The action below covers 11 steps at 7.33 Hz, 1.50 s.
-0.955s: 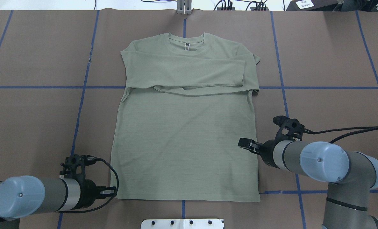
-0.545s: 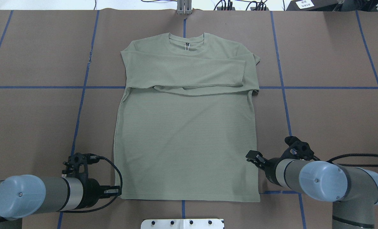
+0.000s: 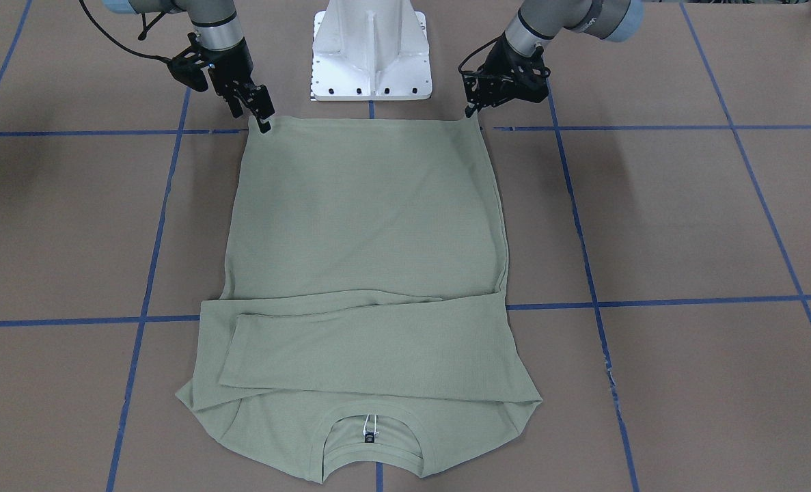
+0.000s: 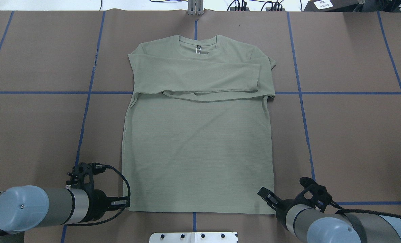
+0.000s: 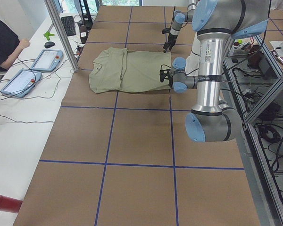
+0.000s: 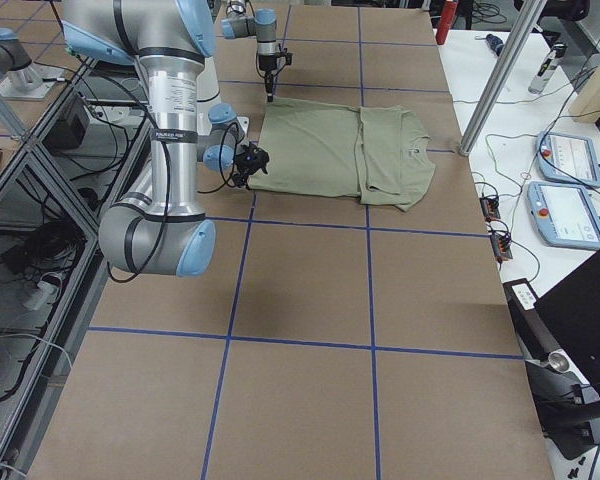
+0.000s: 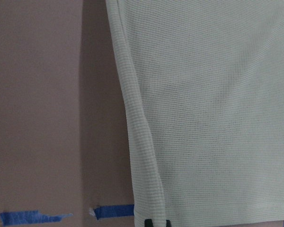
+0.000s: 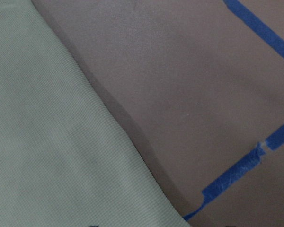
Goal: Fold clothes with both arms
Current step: 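Lower the right gripper onto the other hem corner and grasp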
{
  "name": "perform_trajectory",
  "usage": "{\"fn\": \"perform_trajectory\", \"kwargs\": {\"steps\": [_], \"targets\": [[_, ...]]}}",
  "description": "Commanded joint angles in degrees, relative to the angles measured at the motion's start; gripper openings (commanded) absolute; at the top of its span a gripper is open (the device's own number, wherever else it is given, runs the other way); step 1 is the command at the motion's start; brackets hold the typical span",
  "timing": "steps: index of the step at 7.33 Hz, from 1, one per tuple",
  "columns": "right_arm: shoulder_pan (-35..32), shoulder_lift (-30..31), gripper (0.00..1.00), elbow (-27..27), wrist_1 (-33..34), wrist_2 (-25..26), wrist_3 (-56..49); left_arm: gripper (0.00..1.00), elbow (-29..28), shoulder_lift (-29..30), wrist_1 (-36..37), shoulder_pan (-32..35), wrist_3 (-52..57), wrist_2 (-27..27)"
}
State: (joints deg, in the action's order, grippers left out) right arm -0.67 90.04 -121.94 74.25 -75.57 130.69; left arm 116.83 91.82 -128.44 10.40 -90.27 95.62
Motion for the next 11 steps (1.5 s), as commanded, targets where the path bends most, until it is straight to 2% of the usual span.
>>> {"fn": "perform_trajectory", "kwargs": {"steps": [1,2,4,7,8,9,11], "targets": [[1.46,1.18,0.89,0.56,-1.19,2.18,0.70,0.00,0.50,0.03,-0.23,0.06,-0.08,0.00],[1.72,3.02,0.88,1.18,-3.56,2.27,0.70,0.00,0.59,0.03,-0.23,-0.03,-0.08,0.00],[1.98,2.52,0.82,1.01,-3.67,2.45,0.70,0.00,0.60,0.38,-0.23,0.06,-0.08,0.00],[3.21,1.55,0.80,1.09,-3.59,3.15,0.70,0.00,0.60,0.38,-0.23,0.15,-0.08,0.00],[3.30,1.37,0.73,1.01,-3.59,3.33,0.79,0.00,0.60,0.38,-0.23,0.15,-0.08,0.00],[3.30,1.11,0.60,1.09,-3.59,3.33,0.79,0.00,0.60,0.38,-0.23,0.15,-0.08,0.00],[3.22,1.11,0.60,1.10,-3.06,3.24,0.79,0.00,1.04,0.38,-0.23,0.15,-0.08,0.00]]}}
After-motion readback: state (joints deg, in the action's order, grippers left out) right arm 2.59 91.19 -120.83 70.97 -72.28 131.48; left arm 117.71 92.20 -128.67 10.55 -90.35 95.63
